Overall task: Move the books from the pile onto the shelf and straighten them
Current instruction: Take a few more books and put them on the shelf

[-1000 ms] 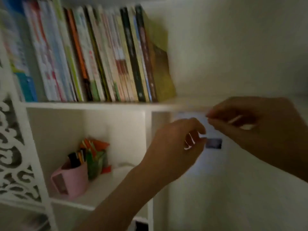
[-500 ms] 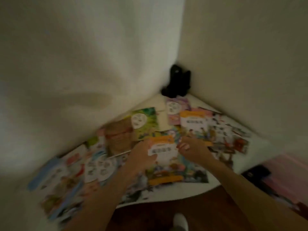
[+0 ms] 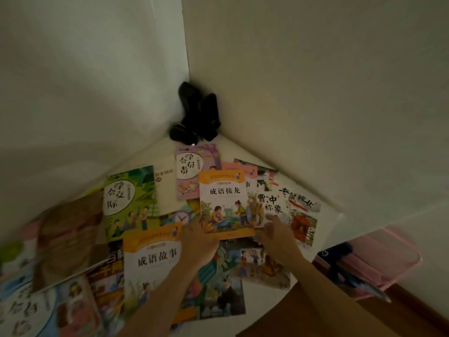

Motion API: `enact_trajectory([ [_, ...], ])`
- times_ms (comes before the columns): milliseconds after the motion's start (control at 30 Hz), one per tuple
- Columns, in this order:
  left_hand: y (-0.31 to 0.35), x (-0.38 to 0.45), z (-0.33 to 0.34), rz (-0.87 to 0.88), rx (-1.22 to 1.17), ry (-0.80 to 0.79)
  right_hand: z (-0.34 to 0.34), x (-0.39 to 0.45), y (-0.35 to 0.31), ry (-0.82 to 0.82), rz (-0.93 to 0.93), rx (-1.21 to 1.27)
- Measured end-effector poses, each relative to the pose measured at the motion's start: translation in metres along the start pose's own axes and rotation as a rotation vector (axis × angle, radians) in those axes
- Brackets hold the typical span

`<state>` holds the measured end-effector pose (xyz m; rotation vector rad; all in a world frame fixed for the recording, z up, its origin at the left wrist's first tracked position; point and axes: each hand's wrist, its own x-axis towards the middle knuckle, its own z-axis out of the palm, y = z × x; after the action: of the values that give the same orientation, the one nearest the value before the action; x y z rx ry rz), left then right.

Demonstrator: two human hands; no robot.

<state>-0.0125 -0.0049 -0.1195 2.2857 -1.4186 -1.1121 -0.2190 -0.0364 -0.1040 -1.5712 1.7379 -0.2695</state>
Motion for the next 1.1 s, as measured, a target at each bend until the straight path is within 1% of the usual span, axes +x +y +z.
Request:
enact_trajectory([
  [67,0.003,0.014,0.005,0.025,-0.061,0.095,0.016,0.015,-0.010,0.007,-0.026,0.029],
  [133,0.007,0.025,0.014,0.046,-0.150,0.115,0.030,0.028,-0.010,0.044,-0.025,0.064],
  [233,0.012,0.043,0.023,-0.018,-0.224,0.177,0.041,0.036,-0.007,0.072,0.066,0.118],
  [300,0.017,0.049,0.022,-0.043,-0.383,0.180,0.040,0.036,-0.011,0.075,0.087,0.111],
  [367,0.024,0.049,0.020,-0.005,-0.500,0.156,0.037,0.040,-0.014,0.071,0.104,0.094],
  [500,0.035,0.049,0.007,0.078,-0.585,0.179,0.028,0.046,-0.031,0.111,0.127,0.062],
  [567,0.034,0.060,-0.011,0.113,-0.616,0.169,0.022,0.051,-0.051,0.088,0.138,0.026],
  [633,0.032,0.079,-0.033,0.163,-0.586,0.287,0.018,0.060,-0.070,0.042,0.137,-0.050],
  [667,0.028,0.090,-0.044,0.129,-0.505,0.341,0.017,0.066,-0.076,0.019,0.133,-0.095],
  [733,0.020,0.113,-0.057,0.016,-0.216,0.423,0.018,0.074,-0.083,-0.014,0.120,-0.145],
  [767,0.016,0.122,-0.060,-0.046,-0.128,0.405,0.020,0.078,-0.084,-0.008,0.105,-0.143],
  [800,0.015,0.127,-0.061,-0.088,-0.088,0.381,0.023,0.081,-0.085,0.014,0.082,-0.120],
  [867,0.018,0.129,-0.060,-0.111,-0.065,0.378,0.031,0.087,-0.088,0.068,0.035,-0.036],
  [933,0.023,0.130,-0.057,-0.145,-0.081,0.350,0.040,0.094,-0.093,0.054,0.049,0.055],
  [1033,0.030,0.135,-0.060,-0.275,-0.305,0.300,0.050,0.113,-0.098,0.023,0.094,0.113],
  [1067,0.032,0.135,-0.061,-0.307,-0.349,0.280,0.050,0.117,-0.100,0.022,0.080,0.104],
  [1100,0.031,0.136,-0.060,-0.308,-0.342,0.241,0.048,0.116,-0.106,0.002,0.094,0.119],
])
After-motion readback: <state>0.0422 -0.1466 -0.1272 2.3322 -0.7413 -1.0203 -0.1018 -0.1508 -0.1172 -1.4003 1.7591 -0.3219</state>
